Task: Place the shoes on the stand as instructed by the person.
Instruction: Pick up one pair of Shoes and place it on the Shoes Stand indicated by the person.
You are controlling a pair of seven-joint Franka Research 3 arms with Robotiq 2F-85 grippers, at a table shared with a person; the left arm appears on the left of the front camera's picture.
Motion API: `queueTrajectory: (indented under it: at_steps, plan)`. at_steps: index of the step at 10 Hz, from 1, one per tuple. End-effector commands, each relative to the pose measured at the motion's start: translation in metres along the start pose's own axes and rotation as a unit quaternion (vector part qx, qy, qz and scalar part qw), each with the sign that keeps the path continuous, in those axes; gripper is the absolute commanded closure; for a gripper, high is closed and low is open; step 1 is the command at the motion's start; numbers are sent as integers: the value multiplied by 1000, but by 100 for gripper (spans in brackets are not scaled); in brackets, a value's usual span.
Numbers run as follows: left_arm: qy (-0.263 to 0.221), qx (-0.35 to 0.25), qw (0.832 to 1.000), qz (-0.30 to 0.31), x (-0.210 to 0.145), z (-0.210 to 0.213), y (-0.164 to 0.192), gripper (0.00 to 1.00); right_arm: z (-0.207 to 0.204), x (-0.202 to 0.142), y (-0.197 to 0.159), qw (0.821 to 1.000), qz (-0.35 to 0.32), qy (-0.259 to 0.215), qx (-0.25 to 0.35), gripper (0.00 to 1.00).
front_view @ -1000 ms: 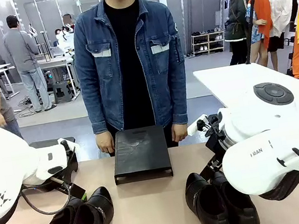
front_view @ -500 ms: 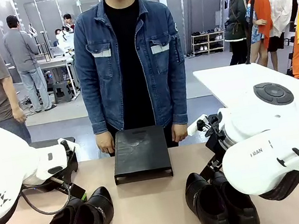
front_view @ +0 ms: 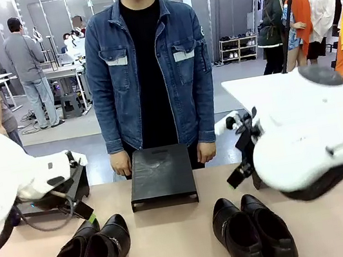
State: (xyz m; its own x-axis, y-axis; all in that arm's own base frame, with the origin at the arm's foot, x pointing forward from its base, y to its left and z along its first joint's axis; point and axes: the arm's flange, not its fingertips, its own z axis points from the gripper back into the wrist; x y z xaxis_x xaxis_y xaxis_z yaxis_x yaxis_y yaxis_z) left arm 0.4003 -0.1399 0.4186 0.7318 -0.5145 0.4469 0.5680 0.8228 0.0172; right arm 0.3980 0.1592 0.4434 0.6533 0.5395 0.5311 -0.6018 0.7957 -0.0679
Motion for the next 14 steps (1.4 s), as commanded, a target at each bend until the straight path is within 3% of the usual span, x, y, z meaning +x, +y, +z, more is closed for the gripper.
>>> queueTrajectory:
  at_steps: [1,4,6,7,8,10,12,14]
  plan:
    - [28,-64,998,-2,3,46,27,0,38,2,-27,999,0,16,45,0]
    - [-6,-229,973,18,-16,93,68,0,83,-19,-71,974,-47,6,220,0]
    - [-48,-356,932,37,-59,117,112,0,113,-65,-121,930,-77,-50,357,0]
    - [-83,-406,908,54,-87,129,135,0,125,-92,-143,909,-96,-87,395,0]
    - [-124,-441,886,72,-118,138,155,0,135,-121,-161,891,-114,-120,422,0]
    - [-194,-478,849,111,-187,154,191,0,153,-177,-191,876,-159,-156,428,0]
    - [-239,-467,839,145,-231,162,211,0,163,-216,-212,862,-196,-175,432,0]
    - [-253,-450,835,192,-265,162,224,0,170,-245,-220,856,-222,-200,423,0]
